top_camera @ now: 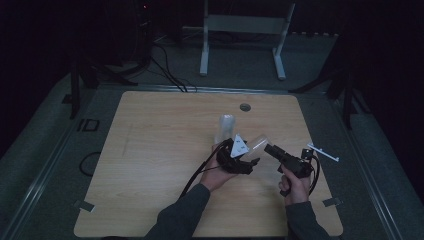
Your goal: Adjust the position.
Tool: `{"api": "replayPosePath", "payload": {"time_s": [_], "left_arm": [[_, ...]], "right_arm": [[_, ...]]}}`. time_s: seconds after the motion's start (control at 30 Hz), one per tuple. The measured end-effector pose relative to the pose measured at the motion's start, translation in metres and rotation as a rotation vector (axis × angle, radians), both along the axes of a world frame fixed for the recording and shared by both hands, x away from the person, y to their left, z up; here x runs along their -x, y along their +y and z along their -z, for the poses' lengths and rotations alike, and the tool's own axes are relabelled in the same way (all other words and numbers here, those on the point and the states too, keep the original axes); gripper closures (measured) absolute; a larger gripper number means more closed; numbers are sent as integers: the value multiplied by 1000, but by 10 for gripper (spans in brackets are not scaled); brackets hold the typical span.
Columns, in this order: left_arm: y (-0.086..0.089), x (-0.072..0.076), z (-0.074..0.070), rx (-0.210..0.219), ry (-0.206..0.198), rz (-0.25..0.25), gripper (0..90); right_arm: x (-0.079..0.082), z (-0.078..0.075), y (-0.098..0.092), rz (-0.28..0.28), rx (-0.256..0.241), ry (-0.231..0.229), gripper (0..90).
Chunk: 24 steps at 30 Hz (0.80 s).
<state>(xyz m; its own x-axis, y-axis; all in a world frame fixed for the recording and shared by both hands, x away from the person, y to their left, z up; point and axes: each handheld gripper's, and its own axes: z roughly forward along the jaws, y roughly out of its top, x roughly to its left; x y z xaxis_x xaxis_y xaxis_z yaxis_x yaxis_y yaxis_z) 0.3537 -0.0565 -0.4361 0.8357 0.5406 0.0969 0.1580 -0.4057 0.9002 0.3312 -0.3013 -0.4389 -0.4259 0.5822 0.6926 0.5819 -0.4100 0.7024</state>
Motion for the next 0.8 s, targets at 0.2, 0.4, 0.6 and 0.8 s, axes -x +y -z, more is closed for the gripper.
{"api": "replayPosePath", "payload": {"time_s": [0.2, 0.4, 0.6, 0.8], "left_arm": [[4, 0, -1, -8, -2, -4, 291], [7, -1, -3, -7, -5, -6, 295], [11, -2, -5, -16, 7, 0, 295], [13, -3, -6, -36, 11, 30, 295]], "right_arm": [[2, 1, -2, -16, 20, -3, 299], [4, 2, -7, -21, 45, -7, 299], [5, 4, -11, -16, 93, 3, 312], [5, 5, -12, -20, 146, 10, 321]]}}
